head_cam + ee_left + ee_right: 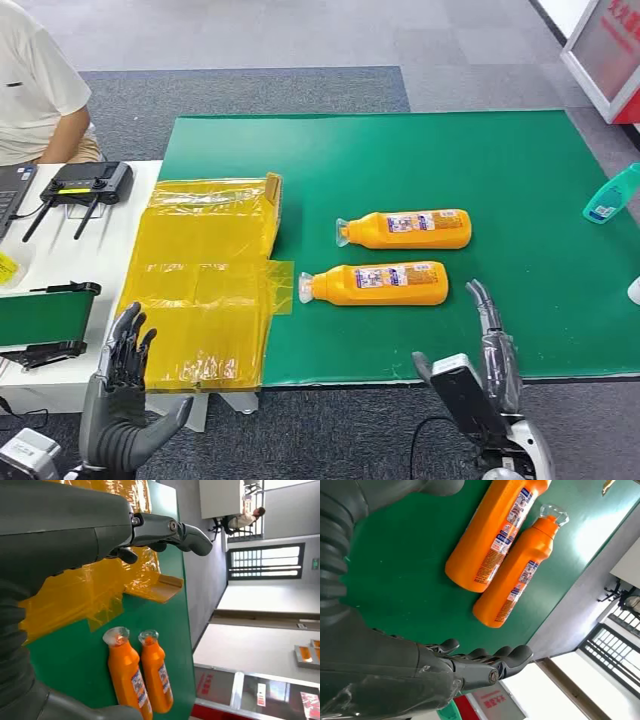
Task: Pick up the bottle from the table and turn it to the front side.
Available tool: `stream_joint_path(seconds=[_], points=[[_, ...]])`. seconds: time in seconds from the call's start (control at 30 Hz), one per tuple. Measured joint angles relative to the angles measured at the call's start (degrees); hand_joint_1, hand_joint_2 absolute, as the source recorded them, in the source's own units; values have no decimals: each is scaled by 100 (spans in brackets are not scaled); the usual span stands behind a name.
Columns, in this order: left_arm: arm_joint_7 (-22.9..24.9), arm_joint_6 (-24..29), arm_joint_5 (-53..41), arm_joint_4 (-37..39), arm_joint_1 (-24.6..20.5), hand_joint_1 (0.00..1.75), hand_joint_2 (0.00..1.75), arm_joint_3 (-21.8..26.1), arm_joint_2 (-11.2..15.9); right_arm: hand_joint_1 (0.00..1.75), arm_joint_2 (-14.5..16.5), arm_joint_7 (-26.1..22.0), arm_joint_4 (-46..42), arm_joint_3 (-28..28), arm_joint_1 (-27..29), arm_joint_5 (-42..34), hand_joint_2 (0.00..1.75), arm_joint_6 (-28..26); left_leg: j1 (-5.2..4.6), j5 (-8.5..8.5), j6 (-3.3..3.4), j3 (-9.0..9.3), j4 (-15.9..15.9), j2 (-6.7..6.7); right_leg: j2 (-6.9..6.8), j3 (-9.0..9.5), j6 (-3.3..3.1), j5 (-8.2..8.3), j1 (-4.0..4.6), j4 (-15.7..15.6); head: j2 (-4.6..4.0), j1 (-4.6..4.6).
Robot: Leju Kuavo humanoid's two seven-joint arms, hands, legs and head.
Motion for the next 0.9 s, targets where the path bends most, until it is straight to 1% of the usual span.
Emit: stream_joint_path(seconds=[0.1,0.27,0.43,0.53,0.63,0.7,0.8,0.9], points=[[41,104,-51,1,-11,0,175,-63,31,0,-22,-38,-1,-21,20,-118,175,61,0,0,0,0,0,0,0,0,0,0,0,0,0,0],[170,342,-238,3,-43,0,175,-226,113,0,-31,-213,-14,-52,57,-600,175,346,0,0,0,0,0,0,0,0,0,0,0,0,0,0],[217,440,-262,2,-42,0,175,-324,173,0,-31,-239,-19,-66,41,-597,175,396,0,0,0,-1,0,0,0,2,0,0,0,0,0,0],[201,378,-172,-6,-6,0,175,-301,173,0,-31,-83,-2,-21,-37,-158,175,301,0,0,0,-1,0,0,0,3,0,0,0,0,0,0],[130,133,-68,-12,15,0,175,-178,109,0,-62,330,77,157,-201,691,175,106,0,1,0,-1,0,0,0,4,0,1,0,0,0,0],[91,-43,-23,-11,3,0,175,-71,63,0,-156,580,183,345,-339,1114,175,60,0,2,0,1,0,0,0,4,0,1,0,0,0,1],[48,-245,6,-3,-52,0,175,56,30,0,-355,775,413,645,-545,1303,175,76,0,4,2,1,0,0,-1,5,0,2,0,0,0,1],[22,-321,20,18,-136,0,175,113,27,0,-543,935,686,891,-763,1414,175,118,0,5,4,0,0,0,-1,6,0,3,0,0,0,1]])
